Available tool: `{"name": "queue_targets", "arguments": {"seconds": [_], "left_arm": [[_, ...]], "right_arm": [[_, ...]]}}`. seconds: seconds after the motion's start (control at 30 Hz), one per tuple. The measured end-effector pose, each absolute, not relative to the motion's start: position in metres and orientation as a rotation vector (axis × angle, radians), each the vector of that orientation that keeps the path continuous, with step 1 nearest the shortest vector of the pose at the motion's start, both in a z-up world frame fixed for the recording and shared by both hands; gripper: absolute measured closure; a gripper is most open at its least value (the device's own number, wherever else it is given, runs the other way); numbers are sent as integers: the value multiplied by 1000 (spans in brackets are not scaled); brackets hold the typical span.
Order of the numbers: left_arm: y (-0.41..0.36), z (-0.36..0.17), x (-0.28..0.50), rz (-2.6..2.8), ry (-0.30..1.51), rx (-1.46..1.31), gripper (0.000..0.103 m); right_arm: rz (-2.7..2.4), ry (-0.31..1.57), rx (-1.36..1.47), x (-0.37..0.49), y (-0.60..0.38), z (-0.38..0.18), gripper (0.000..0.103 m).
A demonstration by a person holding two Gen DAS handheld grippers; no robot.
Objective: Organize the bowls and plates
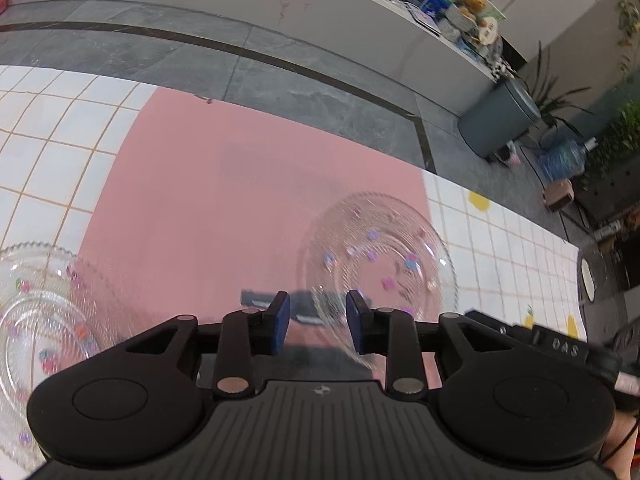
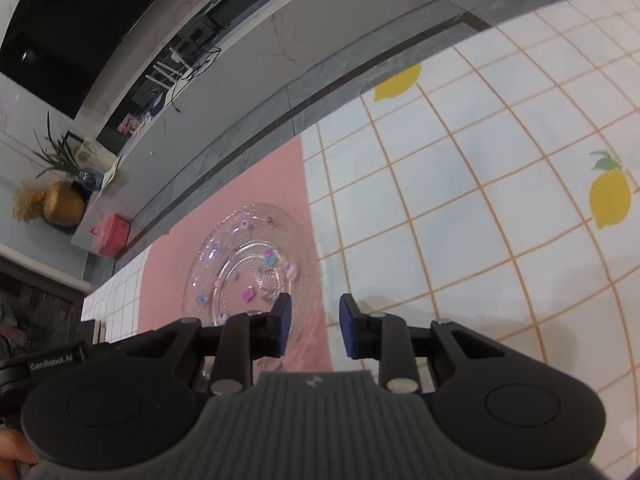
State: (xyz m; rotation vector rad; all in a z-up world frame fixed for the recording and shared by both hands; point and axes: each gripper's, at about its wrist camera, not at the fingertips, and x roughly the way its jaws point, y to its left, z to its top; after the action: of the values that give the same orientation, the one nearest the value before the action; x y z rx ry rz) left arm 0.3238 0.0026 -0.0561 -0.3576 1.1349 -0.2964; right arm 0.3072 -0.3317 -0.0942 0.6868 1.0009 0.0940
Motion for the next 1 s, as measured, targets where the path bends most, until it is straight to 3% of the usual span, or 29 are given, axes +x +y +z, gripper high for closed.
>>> {"name": "queue_targets", "arguments": {"seconds": [0.77,0.9,1.0], "left_arm": [[3,-85,347,-341,1107,-470,69],[-3,-83,343,-345,1091,-435,70],[-8,-81,341,-318,1078,-372,81]], "right_arm": [[132,850,804,316,-320,-118,79],[130,855,778,316,-318,-117,83],[109,872,748,315,-317,-115,95]]}}
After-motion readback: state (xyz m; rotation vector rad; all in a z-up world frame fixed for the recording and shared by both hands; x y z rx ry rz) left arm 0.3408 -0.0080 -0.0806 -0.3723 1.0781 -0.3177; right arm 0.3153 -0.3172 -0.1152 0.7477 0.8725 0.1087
